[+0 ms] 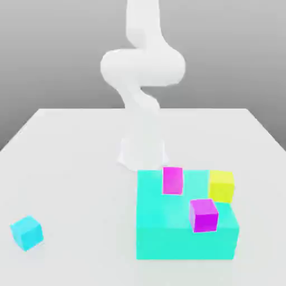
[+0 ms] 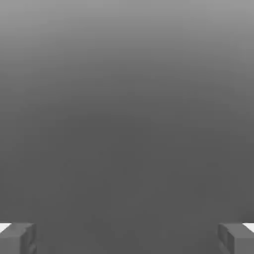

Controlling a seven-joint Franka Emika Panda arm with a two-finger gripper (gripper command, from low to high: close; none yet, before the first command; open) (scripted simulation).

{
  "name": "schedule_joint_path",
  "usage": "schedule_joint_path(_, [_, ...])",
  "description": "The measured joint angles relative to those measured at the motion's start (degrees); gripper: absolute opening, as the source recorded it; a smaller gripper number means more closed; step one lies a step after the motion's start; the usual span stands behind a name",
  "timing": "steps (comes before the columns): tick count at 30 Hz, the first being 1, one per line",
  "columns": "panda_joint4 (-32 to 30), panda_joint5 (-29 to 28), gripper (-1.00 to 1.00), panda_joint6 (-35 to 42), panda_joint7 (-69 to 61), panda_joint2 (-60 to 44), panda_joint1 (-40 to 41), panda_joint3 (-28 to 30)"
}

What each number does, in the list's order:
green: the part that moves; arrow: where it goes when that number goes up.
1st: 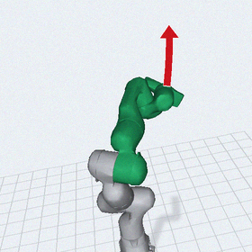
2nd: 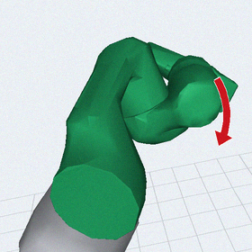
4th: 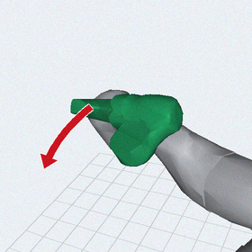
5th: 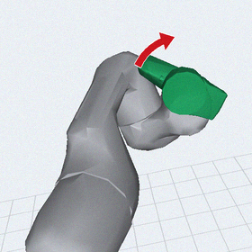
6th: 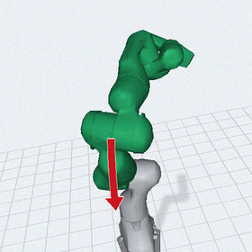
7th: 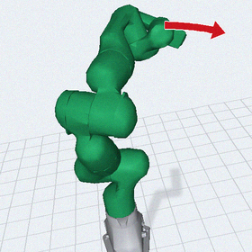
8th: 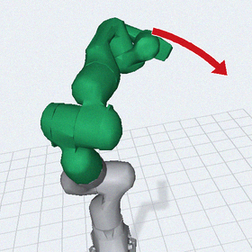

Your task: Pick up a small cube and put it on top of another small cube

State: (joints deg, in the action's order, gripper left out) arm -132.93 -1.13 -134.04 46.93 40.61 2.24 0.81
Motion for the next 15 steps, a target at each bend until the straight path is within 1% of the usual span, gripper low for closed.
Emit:
schedule_joint_path(8, [-3.7, -2.8, 0.00, -7.3, 2.9, -16.9, 6.6, 4.2])
schedule_joint_path(15, [-6.9, -2.3, 0.00, -13.6, 3.3, -31.4, 11.2, 9.3])
